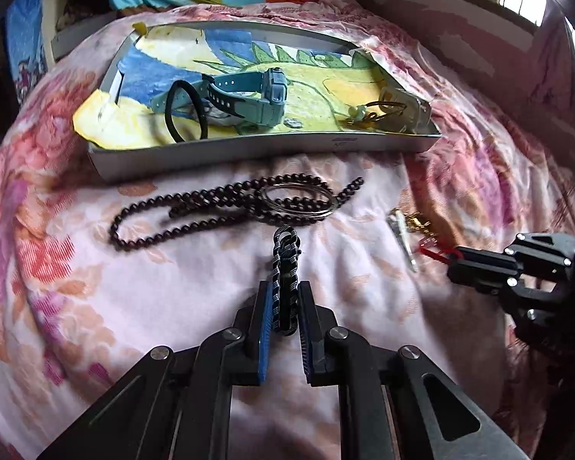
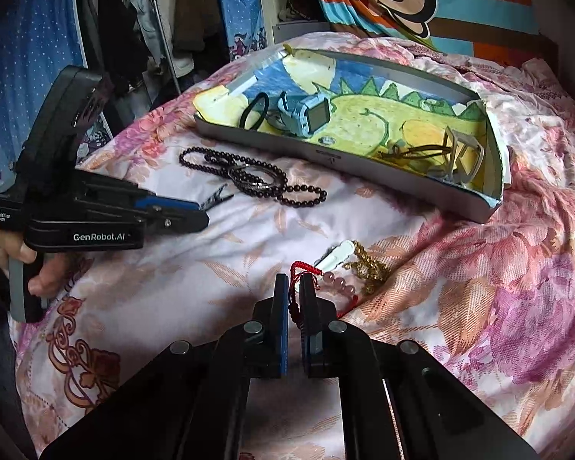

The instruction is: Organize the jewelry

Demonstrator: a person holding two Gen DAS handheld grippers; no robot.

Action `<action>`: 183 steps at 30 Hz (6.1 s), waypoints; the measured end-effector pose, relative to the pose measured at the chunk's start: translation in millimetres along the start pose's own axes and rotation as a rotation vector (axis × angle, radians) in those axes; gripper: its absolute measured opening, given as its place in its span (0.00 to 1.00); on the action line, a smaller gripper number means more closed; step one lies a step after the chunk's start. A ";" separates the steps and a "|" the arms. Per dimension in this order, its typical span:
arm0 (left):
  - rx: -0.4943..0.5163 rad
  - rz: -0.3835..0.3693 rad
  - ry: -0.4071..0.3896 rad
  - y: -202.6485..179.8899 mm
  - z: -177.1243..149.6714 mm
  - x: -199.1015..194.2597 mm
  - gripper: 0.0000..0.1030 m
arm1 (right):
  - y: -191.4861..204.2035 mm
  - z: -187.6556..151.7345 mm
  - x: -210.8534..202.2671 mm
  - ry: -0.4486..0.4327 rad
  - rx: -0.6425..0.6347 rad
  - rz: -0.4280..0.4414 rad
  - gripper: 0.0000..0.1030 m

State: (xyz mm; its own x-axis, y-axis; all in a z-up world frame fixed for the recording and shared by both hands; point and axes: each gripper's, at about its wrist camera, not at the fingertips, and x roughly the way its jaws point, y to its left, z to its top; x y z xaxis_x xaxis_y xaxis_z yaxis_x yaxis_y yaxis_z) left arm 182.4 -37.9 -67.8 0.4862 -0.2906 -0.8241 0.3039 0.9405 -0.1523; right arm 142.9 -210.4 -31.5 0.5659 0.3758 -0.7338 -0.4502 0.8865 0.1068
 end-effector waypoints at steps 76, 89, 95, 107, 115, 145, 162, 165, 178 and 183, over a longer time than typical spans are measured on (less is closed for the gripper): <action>-0.296 0.033 -0.231 49.1 82.0 18.6 0.12 | -72.5 83.5 65.0 -0.302 0.289 -0.019 0.10; -0.304 0.040 -0.285 41.0 69.3 -9.3 0.24 | -63.7 81.1 4.9 -0.424 0.251 -0.172 0.55; -0.279 0.063 -0.360 33.1 61.8 -40.0 0.45 | -52.5 75.2 -36.4 -0.481 0.254 -0.174 0.76; -0.276 0.056 -0.612 16.0 23.3 -114.0 0.96 | -13.3 46.7 -107.7 -0.585 0.167 -0.179 0.98; -0.193 0.138 -0.707 -3.7 -16.9 -153.0 1.00 | 9.2 20.9 -132.2 -0.586 0.135 -0.164 0.98; -0.115 0.346 -0.470 -26.1 -105.6 -163.1 1.00 | 25.2 -58.8 -135.4 -0.260 0.134 -0.221 0.98; -0.117 0.344 -0.275 -16.7 -95.9 -128.6 1.00 | -1.0 -52.7 -97.1 -0.084 0.173 -0.217 0.98; -0.114 0.319 -0.265 -13.5 -87.6 -123.7 1.00 | -11.2 -45.8 -91.7 -0.076 0.155 -0.239 0.98; -0.138 0.138 -0.231 1.6 -38.0 -81.9 1.00 | -64.4 -8.9 -49.6 -0.066 0.168 -0.325 0.98; -0.145 0.102 -0.223 8.4 -21.5 -66.2 1.00 | -64.4 1.2 -28.0 -0.046 0.097 -0.328 0.98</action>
State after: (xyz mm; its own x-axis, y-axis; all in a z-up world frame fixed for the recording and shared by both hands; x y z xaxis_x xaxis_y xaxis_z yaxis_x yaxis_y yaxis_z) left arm 135.2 -7.0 -26.3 0.6812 -0.2096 -0.7014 0.1318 0.9776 -0.1641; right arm 156.9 -277.7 -17.0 0.7009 0.0766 -0.7091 -0.1730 0.9828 -0.0648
